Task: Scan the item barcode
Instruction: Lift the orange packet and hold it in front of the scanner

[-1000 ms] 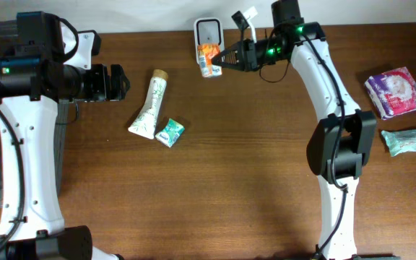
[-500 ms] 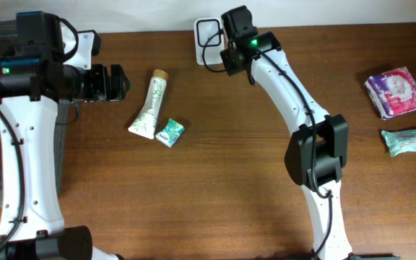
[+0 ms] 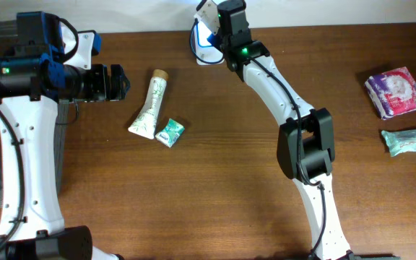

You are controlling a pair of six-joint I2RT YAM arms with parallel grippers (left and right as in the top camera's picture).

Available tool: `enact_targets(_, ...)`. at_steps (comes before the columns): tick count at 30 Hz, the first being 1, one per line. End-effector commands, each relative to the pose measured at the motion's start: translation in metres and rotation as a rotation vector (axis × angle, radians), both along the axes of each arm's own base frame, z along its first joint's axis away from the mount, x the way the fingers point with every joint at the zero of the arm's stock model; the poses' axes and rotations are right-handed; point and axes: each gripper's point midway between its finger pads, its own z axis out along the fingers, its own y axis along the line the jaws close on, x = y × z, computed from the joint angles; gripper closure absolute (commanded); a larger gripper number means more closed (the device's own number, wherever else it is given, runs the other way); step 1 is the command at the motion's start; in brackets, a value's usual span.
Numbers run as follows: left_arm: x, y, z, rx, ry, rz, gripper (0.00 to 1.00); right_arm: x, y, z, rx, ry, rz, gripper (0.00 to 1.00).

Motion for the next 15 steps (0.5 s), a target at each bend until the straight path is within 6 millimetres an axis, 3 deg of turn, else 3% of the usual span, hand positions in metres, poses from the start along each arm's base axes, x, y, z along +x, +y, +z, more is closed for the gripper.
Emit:
enact_targets(1, 0.000, -0.002, 0.001, -0.009, -0.002, -0.007, 0.01, 0.000, 0.015, -0.011, -0.037, -0.002, 0.090, 0.96)
enact_targets(8, 0.000, -0.002, 0.001, -0.009, -0.002, -0.007, 0.01, -0.003, 0.012, -0.018, -0.122, 0.012, 0.118, 0.96)
enact_targets(15, 0.000, -0.002, 0.001, -0.009, -0.002, -0.007, 0.01, -0.002, -0.009, -0.023, -0.289, 0.015, 0.070, 0.96)
